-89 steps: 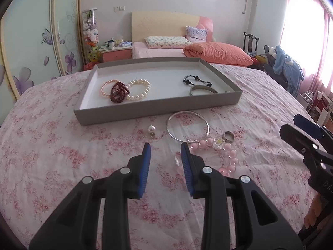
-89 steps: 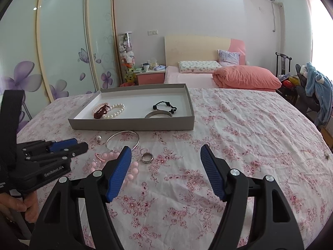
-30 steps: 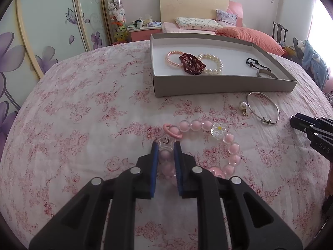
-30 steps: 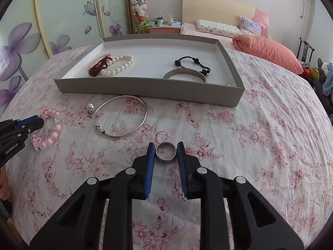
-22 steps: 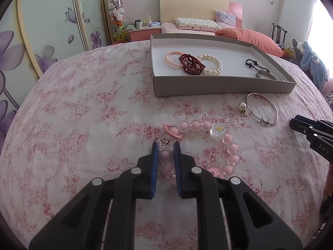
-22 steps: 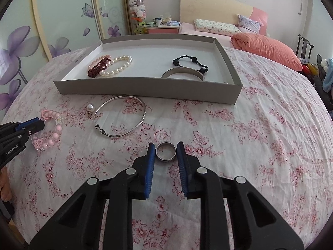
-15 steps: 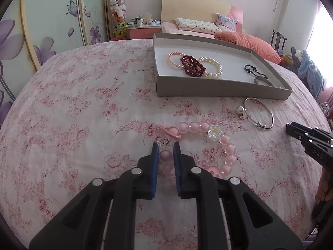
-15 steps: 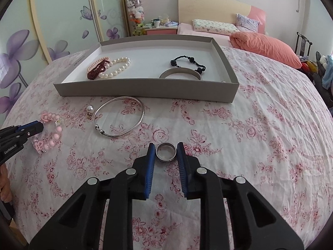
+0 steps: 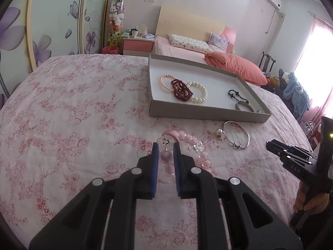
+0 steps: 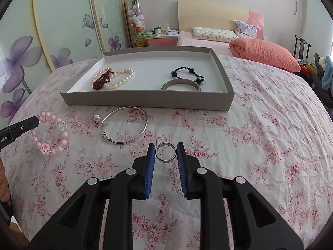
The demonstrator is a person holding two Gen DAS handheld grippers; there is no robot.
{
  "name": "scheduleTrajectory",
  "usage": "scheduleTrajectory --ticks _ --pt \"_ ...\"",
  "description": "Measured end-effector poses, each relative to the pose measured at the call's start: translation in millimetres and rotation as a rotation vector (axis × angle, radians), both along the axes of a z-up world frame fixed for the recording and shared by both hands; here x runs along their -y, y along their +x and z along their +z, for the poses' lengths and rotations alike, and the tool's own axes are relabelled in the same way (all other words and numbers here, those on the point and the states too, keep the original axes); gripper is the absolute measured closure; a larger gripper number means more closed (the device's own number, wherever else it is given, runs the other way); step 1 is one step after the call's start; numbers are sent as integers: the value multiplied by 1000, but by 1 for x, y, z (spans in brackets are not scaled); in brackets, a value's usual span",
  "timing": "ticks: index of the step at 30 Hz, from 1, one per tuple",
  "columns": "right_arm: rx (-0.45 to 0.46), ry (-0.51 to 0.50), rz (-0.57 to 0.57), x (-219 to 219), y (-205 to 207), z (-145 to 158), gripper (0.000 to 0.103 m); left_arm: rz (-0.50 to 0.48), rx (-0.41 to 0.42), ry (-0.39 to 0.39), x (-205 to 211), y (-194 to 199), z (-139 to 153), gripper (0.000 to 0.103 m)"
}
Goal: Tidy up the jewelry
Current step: 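Lift and carry the pink bracelet and silver ring toward the gray tray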
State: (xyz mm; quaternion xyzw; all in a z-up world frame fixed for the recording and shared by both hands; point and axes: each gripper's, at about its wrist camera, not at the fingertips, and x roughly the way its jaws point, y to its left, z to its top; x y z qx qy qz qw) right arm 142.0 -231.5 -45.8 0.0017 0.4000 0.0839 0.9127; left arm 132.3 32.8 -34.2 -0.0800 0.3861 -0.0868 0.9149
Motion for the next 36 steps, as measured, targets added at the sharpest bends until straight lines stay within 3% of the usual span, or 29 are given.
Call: scheduleTrajectory --ticks 15,27,32,36 --pt "62 29 6 -2 -7 13 80 -34 87 -49 4 -13 25 88" --pt "173 31 14 -9 -21 33 80 -1 131 -71 6 -20 40 88" --pt "225 43 8 -9 -24 42 80 45 161 -51 7 -22 48 88" --pt "278 46 4 -11 -28 51 80 92 216 9 13 -27 60 88"
